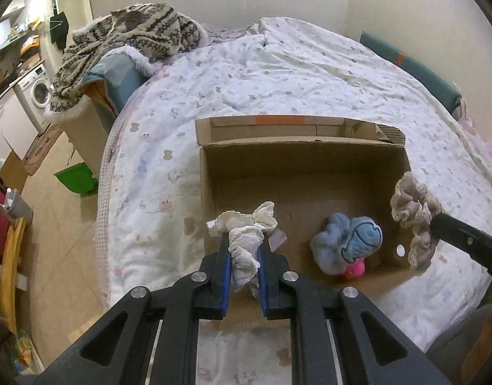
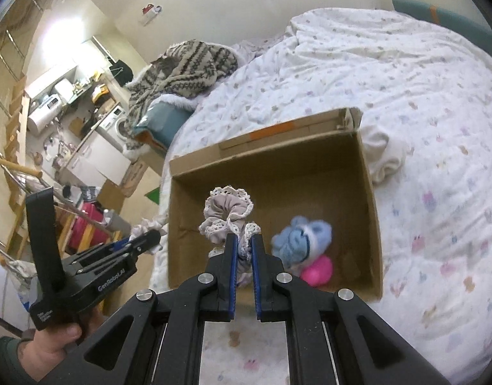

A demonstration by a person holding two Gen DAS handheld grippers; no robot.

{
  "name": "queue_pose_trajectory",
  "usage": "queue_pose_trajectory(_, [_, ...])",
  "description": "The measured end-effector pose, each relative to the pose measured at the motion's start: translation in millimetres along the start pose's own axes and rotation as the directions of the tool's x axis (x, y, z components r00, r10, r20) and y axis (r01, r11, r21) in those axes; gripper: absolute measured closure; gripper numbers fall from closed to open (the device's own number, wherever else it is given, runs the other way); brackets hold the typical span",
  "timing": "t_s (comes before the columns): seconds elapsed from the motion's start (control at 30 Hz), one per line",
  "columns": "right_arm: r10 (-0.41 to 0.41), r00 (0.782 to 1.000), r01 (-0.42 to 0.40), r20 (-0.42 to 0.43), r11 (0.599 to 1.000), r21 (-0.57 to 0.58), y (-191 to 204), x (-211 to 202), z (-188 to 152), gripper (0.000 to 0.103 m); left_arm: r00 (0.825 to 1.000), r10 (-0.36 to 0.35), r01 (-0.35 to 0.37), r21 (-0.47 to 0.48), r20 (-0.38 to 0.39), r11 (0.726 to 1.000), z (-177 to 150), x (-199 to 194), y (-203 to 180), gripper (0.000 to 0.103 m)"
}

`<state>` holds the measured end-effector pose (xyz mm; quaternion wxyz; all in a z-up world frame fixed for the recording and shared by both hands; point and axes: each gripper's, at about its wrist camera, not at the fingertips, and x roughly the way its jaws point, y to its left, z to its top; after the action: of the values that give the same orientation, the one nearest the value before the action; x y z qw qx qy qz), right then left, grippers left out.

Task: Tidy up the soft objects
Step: 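Carry both scrunchies over the box and lower them inside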

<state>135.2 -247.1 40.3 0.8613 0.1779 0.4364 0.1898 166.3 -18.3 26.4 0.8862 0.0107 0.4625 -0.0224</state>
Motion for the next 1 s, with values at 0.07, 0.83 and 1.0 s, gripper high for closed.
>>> queue_pose_trajectory(0.07, [0.0,1.0,0.0,-0.001,1.0,0.01,-3,7,3,0.093,1.0,0.002,-0.002,-0.001,-0.002,1.0,3,9,-1,0.09])
queue_pose_trajectory(0.83, [-0.076,0.993,0.076,-0.092,0.997,0.002,-28,76,-9,0.093,0.997,-0.009,0.011,0.017,-0.081,1.0,-11,73,-12,0.089])
queue_pose_trajectory(1.0, [-0.095,0.99,0.094,-0.102,0.996,-0.011,-28,78,-11,0.093,0.996,-0.006,0.008,0.022,-0.085,1.0,-14,75,-14,0.089])
